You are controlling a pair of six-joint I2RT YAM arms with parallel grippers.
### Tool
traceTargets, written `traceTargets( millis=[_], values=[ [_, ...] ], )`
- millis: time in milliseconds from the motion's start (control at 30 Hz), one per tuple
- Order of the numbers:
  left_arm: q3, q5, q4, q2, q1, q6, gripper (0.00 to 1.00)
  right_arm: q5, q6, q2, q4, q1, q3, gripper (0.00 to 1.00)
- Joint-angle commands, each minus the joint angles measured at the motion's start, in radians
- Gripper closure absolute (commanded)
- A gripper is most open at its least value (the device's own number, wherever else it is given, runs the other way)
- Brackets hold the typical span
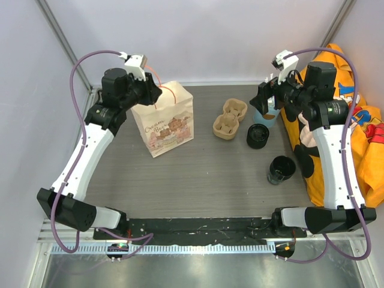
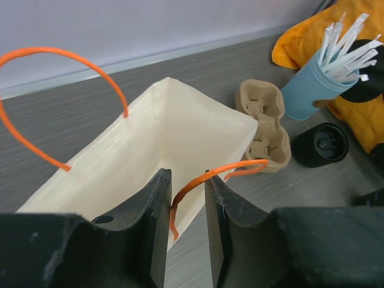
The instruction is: Pack the takeout coffee
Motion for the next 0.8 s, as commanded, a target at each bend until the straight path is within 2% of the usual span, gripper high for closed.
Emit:
traceTargets(
  millis=[0,167,267,367,400,467,533,600,767],
  values=[
    [0.032,0.091,0.012,0.006,-0.008,-0.068,0.67,-0.022,0.016,-0.009,0.048,0.005,0.023,0.01],
    [0.037,0.103,0.021,0.019,-0.013,-0.076,0.66,-0.022,0.016,-0.011,0.051,0.004,0.013,0.01],
    [0.038,0.136,0.019,0.018,-0.013,-0.058,0.59,-0.028,0.019,-0.012,0.054,0.004,-0.001,0.01],
    [0.054,0.198,-0.020,0.009,-0.013,0.008,0.44,-0.024,0.016,-0.014,0.056,0.009,-0.015,0.01],
    [0.064,0.223,-0.028,0.004,-0.013,0.031,0.33,-0.021,0.014,-0.014,0.056,0.012,-0.015,0.01],
    [0.090,0.280,-0.054,-0.008,-0.013,0.057,0.27,-0.010,0.004,-0.008,0.053,0.016,-0.012,0.01],
    [0.110,0.321,-0.071,-0.016,-0.013,0.071,0.10,-0.005,0.002,0.008,0.050,0.019,-0.003,0.01],
    [0.138,0.335,-0.095,-0.028,-0.013,0.094,0.00,-0.004,-0.004,0.019,0.048,0.024,0.005,0.01],
    [0.215,0.326,-0.160,-0.045,-0.001,0.165,0.00,0.001,-0.024,0.072,0.044,0.036,0.012,0.01]
  ],
)
